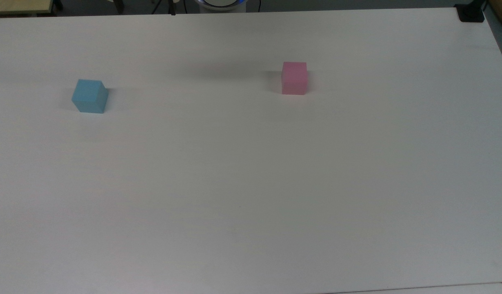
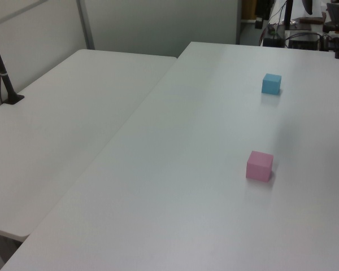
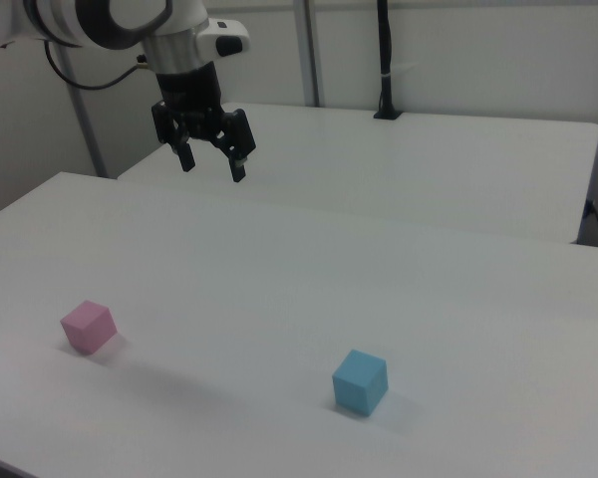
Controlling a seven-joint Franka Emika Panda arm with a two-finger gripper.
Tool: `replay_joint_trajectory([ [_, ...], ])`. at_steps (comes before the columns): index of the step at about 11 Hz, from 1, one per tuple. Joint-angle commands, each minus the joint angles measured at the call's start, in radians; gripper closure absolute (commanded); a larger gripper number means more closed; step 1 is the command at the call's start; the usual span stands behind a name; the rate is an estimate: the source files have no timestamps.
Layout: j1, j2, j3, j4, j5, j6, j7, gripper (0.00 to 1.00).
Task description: Put blue cube on pink cube
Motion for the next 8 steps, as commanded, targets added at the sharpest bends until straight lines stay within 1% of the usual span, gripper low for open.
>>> replay_joint_trajectory([
  [1, 0.030, 0.010, 0.000, -0.019, -0.030, 0.086, -0.004, 0.00],
  [5, 0.034, 0.015, 0.000, -0.016, -0.027, 0.085, 0.001, 0.00],
  [8, 0.051, 0.022, 0.000, -0.016, -0.029, 0.085, 0.007, 0.00],
])
